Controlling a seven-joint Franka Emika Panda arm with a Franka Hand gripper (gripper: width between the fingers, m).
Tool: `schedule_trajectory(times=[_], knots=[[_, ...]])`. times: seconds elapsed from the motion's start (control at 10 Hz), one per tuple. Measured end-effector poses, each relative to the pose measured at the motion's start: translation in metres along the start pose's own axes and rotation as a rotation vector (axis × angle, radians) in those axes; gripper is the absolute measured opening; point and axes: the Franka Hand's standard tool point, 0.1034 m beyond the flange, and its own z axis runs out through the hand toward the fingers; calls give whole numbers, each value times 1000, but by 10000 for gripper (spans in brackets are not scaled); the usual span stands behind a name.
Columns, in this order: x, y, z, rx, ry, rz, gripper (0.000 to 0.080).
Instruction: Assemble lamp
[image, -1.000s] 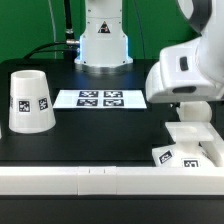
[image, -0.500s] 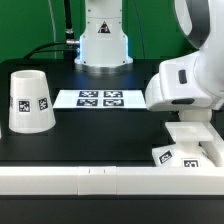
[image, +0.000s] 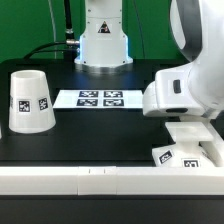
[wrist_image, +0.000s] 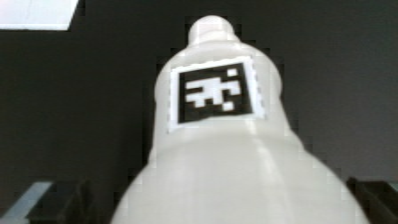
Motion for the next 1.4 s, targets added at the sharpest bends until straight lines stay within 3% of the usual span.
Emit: schedule_trajectory(times=[0.1,0.2,0.3,0.6,0.8,1.1,1.2,1.3,1.4], knots=[[1,-1,0,0,4,-2,699],[1,-2,0,-1,5,-4,605],[1,-2,0,-1,5,-5,575],[0,-1,-4,0,12,-36,575],[-6,7,-27,-2,48,-120,575],[-29,28,-91,8,155,-201,577],[-33,29,-102,3,214,-204,577],[-34,28,-95,2,208,-204,577],[-26,28,-97,4,246,-203,577]])
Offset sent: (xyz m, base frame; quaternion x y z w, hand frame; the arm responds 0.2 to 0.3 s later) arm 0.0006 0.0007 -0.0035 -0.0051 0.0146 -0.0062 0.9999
